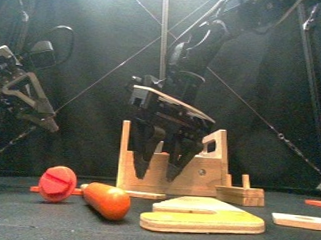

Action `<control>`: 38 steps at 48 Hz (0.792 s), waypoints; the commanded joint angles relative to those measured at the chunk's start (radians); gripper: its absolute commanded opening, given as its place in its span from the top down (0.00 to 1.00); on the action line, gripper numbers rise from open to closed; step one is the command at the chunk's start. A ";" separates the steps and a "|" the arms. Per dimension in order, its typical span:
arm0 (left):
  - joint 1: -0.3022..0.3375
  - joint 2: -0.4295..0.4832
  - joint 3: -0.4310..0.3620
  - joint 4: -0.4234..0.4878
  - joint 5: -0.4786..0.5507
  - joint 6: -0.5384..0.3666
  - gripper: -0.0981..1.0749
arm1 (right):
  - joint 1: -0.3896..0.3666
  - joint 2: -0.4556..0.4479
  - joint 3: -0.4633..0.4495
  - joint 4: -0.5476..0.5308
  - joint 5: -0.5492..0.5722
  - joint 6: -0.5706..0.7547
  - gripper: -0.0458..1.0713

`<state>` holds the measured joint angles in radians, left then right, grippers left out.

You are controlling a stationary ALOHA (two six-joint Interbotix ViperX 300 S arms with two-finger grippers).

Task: Grab 4 hole block

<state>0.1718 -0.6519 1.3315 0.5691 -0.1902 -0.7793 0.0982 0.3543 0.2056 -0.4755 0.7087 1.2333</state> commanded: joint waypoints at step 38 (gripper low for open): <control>0.008 0.003 -0.008 -0.002 -0.003 0.002 0.19 | 0.000 0.037 -0.009 0.049 -0.054 -0.005 0.22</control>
<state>0.1764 -0.6519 1.3315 0.5691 -0.1887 -0.7793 0.0966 0.4050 0.2010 -0.4387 0.6673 1.2241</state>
